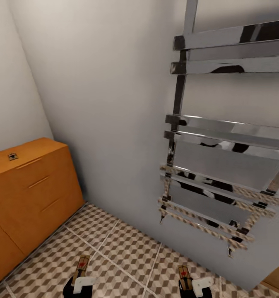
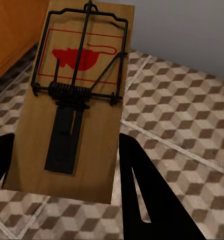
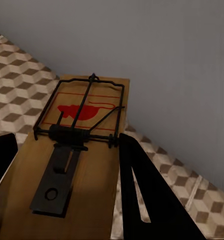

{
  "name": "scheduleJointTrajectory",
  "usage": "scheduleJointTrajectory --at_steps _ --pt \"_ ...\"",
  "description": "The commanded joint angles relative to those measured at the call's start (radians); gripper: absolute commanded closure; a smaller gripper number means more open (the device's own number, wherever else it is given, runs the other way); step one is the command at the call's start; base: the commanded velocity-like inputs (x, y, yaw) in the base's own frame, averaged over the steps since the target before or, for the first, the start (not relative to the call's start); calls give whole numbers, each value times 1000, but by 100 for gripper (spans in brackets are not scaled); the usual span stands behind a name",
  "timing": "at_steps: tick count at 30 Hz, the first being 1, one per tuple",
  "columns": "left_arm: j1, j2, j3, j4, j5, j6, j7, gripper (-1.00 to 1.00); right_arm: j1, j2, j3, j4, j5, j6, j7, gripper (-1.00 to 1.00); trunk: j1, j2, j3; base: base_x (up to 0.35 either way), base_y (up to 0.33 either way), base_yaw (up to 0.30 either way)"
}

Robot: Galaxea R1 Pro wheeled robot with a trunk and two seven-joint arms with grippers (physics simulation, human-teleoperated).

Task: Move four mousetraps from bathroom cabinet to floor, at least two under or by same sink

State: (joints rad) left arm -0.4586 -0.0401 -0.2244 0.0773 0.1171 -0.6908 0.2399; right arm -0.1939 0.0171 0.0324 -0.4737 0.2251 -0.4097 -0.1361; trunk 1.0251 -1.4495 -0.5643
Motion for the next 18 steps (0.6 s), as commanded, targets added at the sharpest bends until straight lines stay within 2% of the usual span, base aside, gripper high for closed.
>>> scheduleJointTrajectory --at_steps 1,9,18 --pt "-2 -1 -9 4 6 -6 6 100 -1 0 3 1 7 -2 -5 100 0 -1 -1 0 -237 -293" --pt "-2 3 -9 4 6 -6 7 100 -1 0 3 1 7 -3 -5 100 0 -1 -4 0 -230 -293" --pt "-2 3 -9 4 6 -6 6 100 -1 0 4 1 7 -3 -5 100 0 -1 -7 0 -173 -293"
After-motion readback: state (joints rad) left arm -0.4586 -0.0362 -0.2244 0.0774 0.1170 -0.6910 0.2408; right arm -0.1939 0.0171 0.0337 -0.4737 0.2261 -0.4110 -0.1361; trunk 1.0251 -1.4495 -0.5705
